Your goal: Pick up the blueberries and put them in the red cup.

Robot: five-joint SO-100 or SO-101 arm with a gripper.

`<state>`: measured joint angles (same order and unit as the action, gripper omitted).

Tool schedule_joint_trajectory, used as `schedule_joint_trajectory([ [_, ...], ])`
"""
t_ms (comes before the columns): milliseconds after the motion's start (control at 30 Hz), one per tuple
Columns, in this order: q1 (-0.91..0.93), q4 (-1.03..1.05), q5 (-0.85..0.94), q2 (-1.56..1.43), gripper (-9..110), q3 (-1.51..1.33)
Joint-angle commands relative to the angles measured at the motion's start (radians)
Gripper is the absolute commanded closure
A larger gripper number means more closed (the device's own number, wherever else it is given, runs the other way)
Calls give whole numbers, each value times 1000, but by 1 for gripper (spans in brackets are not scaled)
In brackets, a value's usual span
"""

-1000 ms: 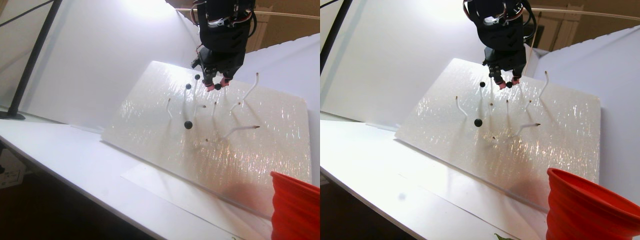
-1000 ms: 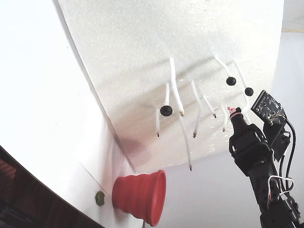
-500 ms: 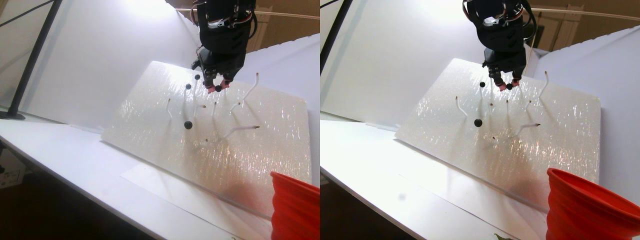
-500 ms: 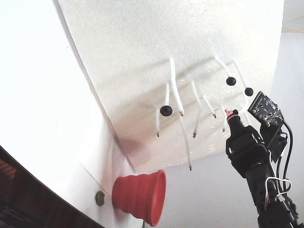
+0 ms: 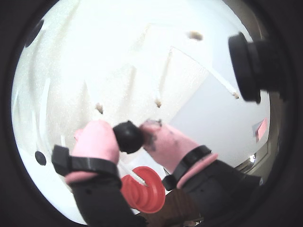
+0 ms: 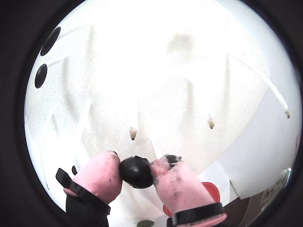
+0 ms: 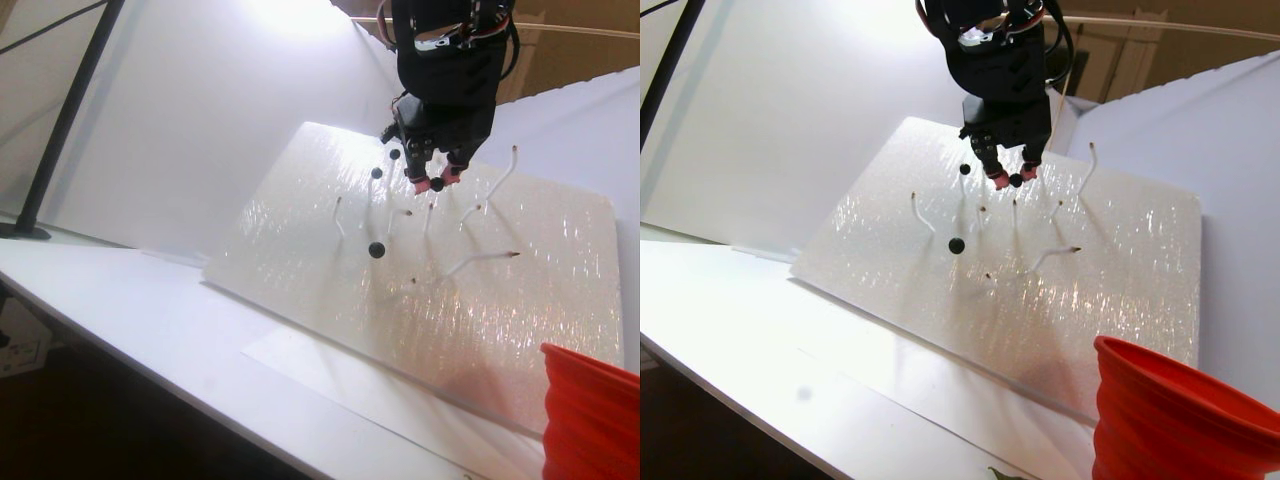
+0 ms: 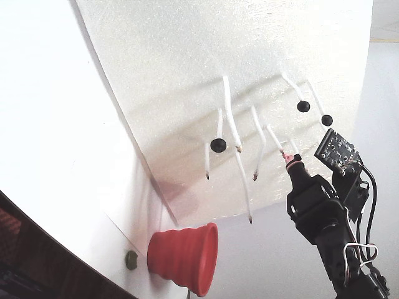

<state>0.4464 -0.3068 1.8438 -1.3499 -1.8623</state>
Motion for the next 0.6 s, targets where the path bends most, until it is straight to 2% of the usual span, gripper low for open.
schedule_joint_trajectory([
  [0, 17, -37, 2, -161, 90, 2],
  [567, 87, -8, 34, -253, 90, -114],
])
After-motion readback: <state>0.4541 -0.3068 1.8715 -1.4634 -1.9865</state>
